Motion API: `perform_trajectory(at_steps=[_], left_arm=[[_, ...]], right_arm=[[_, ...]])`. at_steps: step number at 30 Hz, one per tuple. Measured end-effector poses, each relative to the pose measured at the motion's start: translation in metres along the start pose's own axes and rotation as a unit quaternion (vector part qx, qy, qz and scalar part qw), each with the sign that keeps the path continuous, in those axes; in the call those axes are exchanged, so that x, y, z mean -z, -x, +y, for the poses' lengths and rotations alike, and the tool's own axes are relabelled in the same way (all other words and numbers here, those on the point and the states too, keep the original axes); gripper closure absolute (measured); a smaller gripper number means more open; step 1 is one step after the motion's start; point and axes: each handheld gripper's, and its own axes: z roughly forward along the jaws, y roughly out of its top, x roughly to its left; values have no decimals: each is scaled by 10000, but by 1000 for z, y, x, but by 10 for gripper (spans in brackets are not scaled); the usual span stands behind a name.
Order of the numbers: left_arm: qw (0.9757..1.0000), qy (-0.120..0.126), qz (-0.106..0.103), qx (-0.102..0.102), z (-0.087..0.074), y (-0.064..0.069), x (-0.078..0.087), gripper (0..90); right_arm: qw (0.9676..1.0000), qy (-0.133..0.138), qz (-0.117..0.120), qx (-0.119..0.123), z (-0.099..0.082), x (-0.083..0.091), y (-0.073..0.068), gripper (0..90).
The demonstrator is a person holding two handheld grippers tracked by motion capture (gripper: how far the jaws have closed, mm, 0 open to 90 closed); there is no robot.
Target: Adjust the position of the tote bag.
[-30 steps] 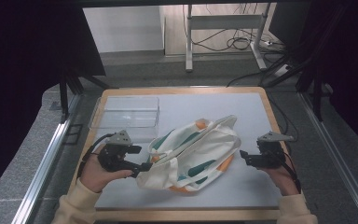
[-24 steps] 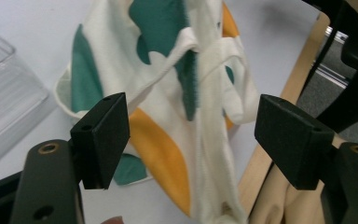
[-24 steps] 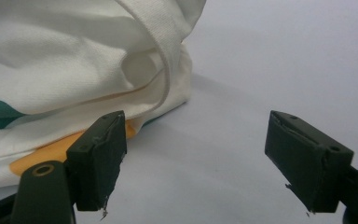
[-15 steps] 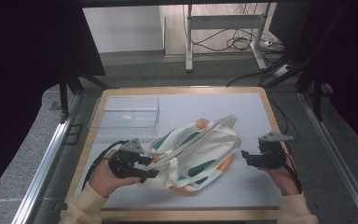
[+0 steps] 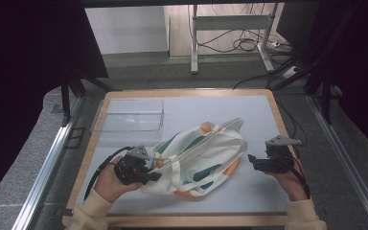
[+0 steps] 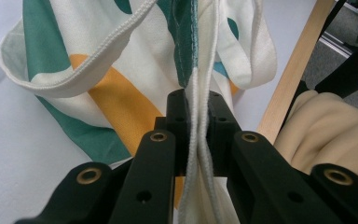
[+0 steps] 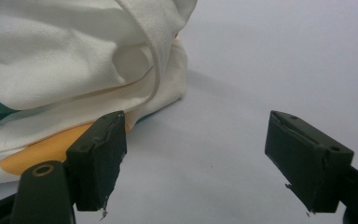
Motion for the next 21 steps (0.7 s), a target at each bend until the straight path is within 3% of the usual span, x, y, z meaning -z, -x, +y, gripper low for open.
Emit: perform_trajectory(at_steps=[14, 18, 21], left_arm=[[10000, 58, 51, 13, -1, -2, 0, 835], [10000, 8, 58, -33, 0, -1, 1, 836], [9999, -17, 84, -57, 2, 0, 2, 836]], right_arm=[[9996, 176, 213, 104, 4, 3, -6, 222], [9990, 210, 382, 130, 10, 2, -8, 222], [9985, 191, 423, 287, 20, 3, -7, 225]])
